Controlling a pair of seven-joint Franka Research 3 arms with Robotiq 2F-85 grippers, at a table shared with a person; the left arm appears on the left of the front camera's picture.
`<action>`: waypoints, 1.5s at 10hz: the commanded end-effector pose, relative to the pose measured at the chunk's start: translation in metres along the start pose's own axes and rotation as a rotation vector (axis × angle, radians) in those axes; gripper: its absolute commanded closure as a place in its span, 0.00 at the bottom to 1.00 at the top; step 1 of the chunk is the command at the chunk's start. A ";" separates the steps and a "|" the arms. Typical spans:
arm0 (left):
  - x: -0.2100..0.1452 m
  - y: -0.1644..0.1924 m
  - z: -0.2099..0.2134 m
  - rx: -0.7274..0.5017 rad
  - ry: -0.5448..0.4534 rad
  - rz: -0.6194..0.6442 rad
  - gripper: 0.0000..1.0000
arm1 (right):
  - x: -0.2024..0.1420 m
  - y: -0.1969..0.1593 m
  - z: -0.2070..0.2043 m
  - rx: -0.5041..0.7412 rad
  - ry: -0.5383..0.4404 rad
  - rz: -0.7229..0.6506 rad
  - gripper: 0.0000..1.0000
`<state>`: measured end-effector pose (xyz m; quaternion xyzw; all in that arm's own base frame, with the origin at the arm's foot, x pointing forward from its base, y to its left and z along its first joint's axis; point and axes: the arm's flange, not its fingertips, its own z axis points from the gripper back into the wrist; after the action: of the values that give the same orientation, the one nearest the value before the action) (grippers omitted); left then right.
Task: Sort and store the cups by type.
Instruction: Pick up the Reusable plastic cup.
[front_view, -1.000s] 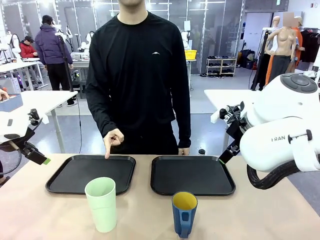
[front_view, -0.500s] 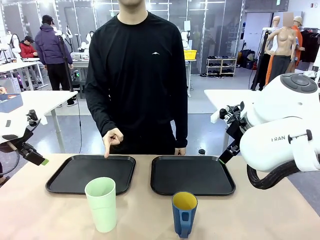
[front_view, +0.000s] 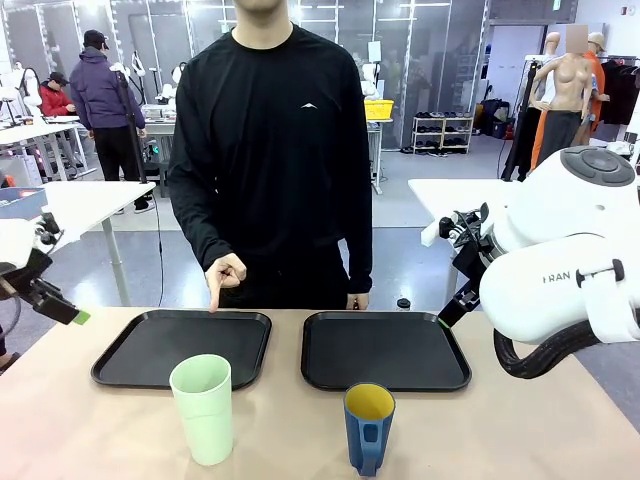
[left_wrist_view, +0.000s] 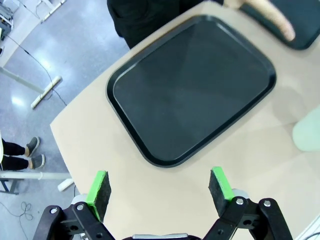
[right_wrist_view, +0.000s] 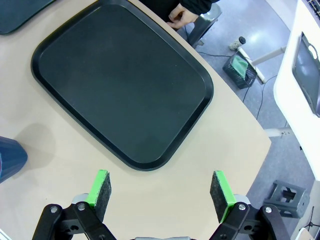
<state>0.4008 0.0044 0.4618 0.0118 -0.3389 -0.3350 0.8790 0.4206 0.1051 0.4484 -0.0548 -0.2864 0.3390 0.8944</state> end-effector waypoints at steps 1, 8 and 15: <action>-0.027 -0.008 0.029 -0.028 -0.032 -0.050 0.00 | 0.000 0.000 0.000 0.003 0.001 -0.001 0.00; -0.083 0.024 -0.036 -0.056 0.209 -0.191 0.00 | 0.000 0.000 0.000 0.003 0.001 -0.001 0.00; -0.162 0.035 -0.084 -0.174 -0.032 -0.239 0.00 | 0.000 0.000 0.000 0.003 0.001 -0.001 0.00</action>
<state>0.4016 0.1122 0.3488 -0.0087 -0.2803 -0.4538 0.8458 0.4206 0.1052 0.4486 -0.0548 -0.2865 0.3391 0.8944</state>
